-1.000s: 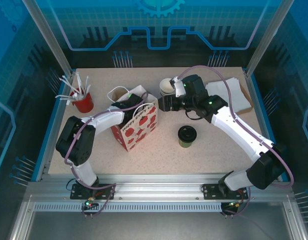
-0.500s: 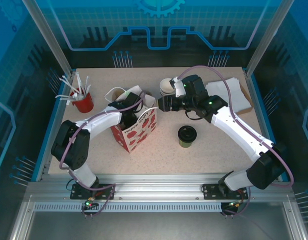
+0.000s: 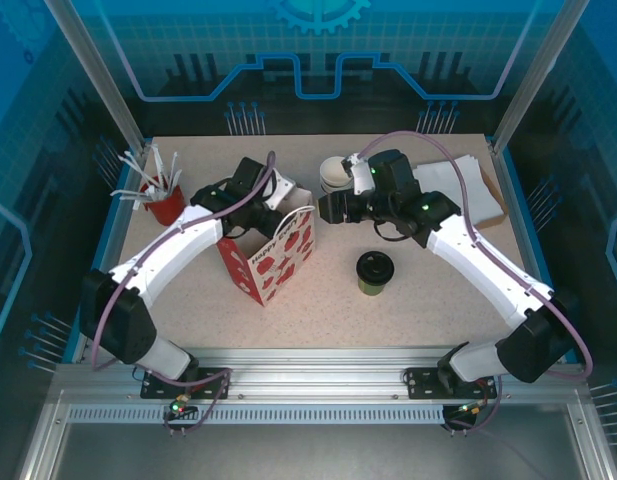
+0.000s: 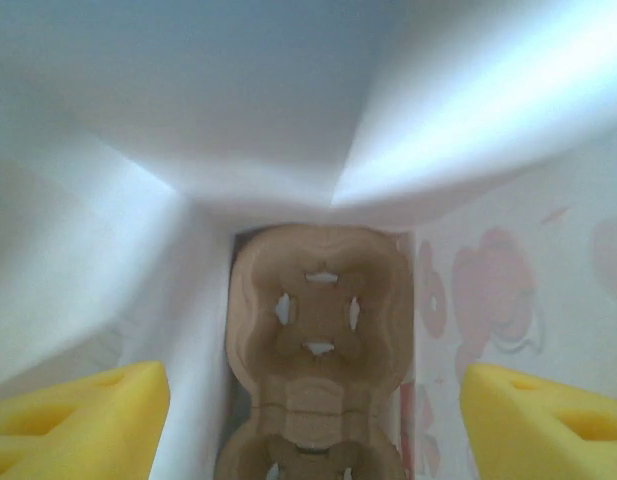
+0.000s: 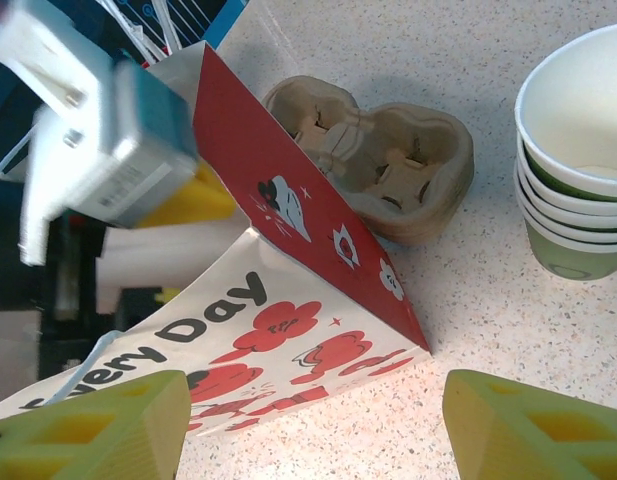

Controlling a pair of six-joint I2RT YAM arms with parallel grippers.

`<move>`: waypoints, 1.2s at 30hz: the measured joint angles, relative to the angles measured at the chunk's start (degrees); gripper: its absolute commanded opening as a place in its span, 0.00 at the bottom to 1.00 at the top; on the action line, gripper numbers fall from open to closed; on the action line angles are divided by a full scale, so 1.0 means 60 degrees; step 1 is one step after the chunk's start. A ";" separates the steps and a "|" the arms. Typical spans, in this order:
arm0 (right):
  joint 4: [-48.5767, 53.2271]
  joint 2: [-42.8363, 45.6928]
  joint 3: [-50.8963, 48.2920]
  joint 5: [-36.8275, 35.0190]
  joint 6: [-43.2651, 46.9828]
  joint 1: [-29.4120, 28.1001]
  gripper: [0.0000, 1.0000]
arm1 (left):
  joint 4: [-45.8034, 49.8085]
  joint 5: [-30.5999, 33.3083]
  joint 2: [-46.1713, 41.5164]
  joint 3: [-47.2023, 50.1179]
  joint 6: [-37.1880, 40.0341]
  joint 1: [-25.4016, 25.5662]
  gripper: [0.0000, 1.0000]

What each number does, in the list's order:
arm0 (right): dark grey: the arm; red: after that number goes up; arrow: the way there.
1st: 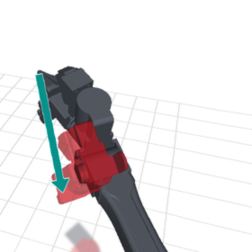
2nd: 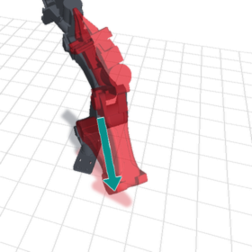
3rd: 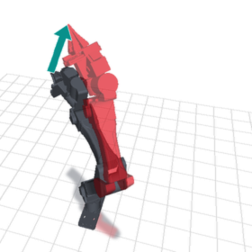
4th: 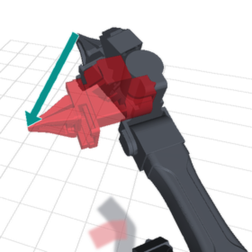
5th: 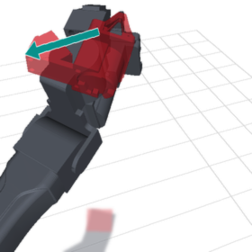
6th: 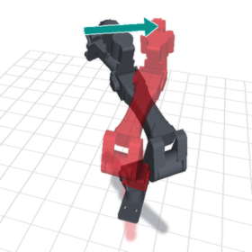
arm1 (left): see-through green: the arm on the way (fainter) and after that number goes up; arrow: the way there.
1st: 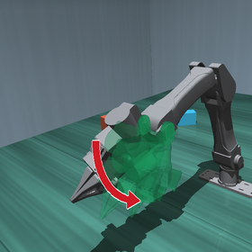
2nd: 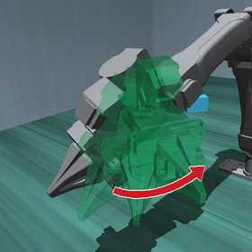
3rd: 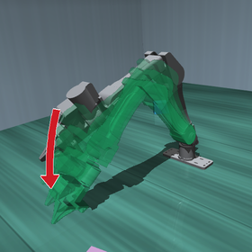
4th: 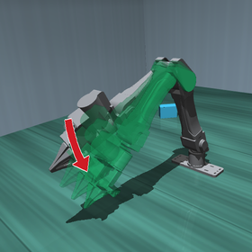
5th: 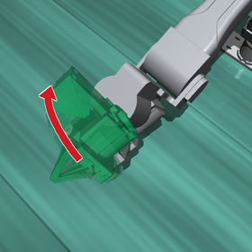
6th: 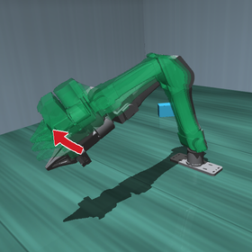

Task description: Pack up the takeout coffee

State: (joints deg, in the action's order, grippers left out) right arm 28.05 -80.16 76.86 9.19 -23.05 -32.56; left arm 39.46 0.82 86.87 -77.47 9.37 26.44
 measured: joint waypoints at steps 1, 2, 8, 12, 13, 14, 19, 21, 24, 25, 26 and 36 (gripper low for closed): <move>0.0062 0.0022 0.0018 -0.0007 0.0036 0.0007 0.69 | 0.0058 0.0007 -0.0044 -0.0153 0.0004 0.0000 0.78; 0.0160 0.0025 0.0069 -0.0022 0.0080 0.0018 0.70 | 0.0120 0.0022 -0.0087 -0.0317 0.0004 -0.0004 0.78; 0.0605 0.0211 0.0437 -0.0251 0.0459 0.0193 0.71 | 0.0204 0.0153 -0.0561 -0.1260 0.0025 -0.0004 0.79; 0.0969 0.0809 0.0419 -0.0623 0.0685 0.0474 0.72 | 0.0091 0.0229 -0.1082 -0.1661 -0.0058 0.0000 0.77; 0.1016 0.1002 0.0357 -0.0780 0.0750 0.0546 0.73 | 0.0073 0.0262 -0.1195 -0.1745 -0.0124 -0.0004 0.77; 0.1096 0.1260 0.0222 -0.0922 0.0816 0.0645 0.74 | 0.0040 0.0306 -0.1337 -0.1832 -0.0273 -0.0004 0.77; 0.1625 0.2342 -0.1035 -0.0969 0.1020 0.1749 0.81 | -0.0313 -0.0029 -0.2197 -0.2007 -0.1563 0.0076 0.76; 0.1712 0.2361 -0.1694 -0.0627 0.1009 0.2444 0.83 | -0.0474 -0.0299 -0.2579 -0.2004 -0.1985 0.0393 0.76; 0.1745 0.1869 -0.2565 -0.0007 0.0925 0.3133 0.88 | -0.0754 -0.0670 -0.3045 -0.1996 -0.2441 0.1300 0.77; 0.1741 0.1672 -0.2794 0.0186 0.0911 0.3187 0.88 | -0.0812 -0.0780 -0.3129 -0.1996 -0.2554 0.1570 0.77; 0.1738 0.1475 -0.3016 0.0372 0.0914 0.3195 0.88 | -0.0867 -0.0867 -0.3191 -0.1993 -0.2634 0.1800 0.77; 0.1013 0.0652 -0.4127 0.1927 0.0889 0.3246 0.90 | -0.0878 -0.0900 -0.3300 -0.1388 -0.2947 0.2124 0.77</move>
State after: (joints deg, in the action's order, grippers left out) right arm 34.13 -76.25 52.10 20.75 -17.72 -13.08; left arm 34.20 -4.58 67.07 -85.80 -8.32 39.18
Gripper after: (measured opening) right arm 0.901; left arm 0.770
